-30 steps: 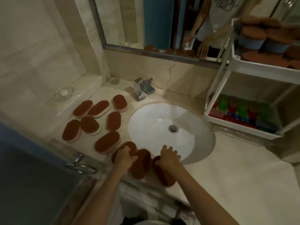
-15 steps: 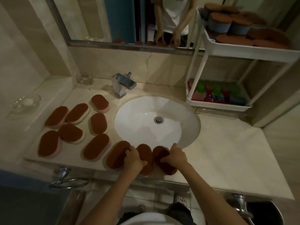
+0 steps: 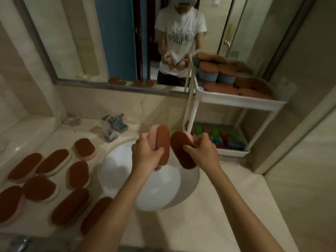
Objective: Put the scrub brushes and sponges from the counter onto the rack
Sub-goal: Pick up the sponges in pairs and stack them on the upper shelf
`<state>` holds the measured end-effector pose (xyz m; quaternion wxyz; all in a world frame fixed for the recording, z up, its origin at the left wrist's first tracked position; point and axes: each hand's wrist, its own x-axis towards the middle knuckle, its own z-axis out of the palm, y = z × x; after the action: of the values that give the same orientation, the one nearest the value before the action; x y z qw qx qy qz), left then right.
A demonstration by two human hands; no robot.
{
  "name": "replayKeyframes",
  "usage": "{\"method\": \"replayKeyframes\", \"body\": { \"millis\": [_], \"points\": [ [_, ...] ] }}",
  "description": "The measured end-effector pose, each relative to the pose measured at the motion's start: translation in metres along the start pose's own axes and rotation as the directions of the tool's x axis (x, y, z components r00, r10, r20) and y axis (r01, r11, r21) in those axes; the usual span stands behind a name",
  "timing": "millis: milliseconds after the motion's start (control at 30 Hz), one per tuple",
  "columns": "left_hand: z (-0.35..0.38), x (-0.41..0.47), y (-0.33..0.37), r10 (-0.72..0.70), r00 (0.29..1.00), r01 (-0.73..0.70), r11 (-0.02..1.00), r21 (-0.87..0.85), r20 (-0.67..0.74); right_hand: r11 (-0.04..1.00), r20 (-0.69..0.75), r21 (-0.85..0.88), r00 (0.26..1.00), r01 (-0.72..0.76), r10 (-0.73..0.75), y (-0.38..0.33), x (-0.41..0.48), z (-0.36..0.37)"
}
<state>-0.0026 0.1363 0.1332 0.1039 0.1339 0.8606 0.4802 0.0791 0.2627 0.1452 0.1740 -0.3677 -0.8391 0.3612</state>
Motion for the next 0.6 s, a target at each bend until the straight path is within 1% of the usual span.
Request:
{"method": "replayKeyframes", "body": {
  "millis": [133,233,267,333,400,533,600],
  "points": [
    [0.003,0.023,0.068,0.15,0.985,-0.155,0.986,-0.061,-0.088,0.99,-0.154,0.05,0.98,0.134,-0.125,-0.026,0.031,-0.055],
    [0.008,0.044,0.119,0.248,0.961,-0.261,0.96,-0.1,-0.124,0.964,-0.243,0.058,0.94,0.259,-0.238,-0.043,0.057,-0.094],
    [0.009,0.049,0.137,0.279,0.952,-0.294,0.948,-0.123,-0.124,0.958,-0.268,0.062,0.93,0.279,-0.253,-0.049,0.068,-0.108],
    [0.018,0.065,0.18,0.337,0.934,-0.355,0.918,-0.176,-0.121,0.952,-0.316,0.122,0.92,0.281,-0.231,-0.058,0.097,-0.14],
    [0.023,0.079,0.201,0.34,0.934,-0.356,0.912,-0.205,-0.108,0.949,-0.303,0.215,0.939,0.232,-0.161,-0.061,0.118,-0.154],
    [0.05,0.115,0.231,0.274,0.962,-0.265,0.923,-0.279,-0.005,0.908,-0.29,0.399,0.957,0.129,-0.008,-0.049,0.164,-0.183],
    [0.064,0.136,0.246,0.254,0.966,-0.227,0.923,-0.309,0.049,0.89,-0.291,0.451,0.954,0.067,0.076,-0.039,0.192,-0.198]
  ]
}}
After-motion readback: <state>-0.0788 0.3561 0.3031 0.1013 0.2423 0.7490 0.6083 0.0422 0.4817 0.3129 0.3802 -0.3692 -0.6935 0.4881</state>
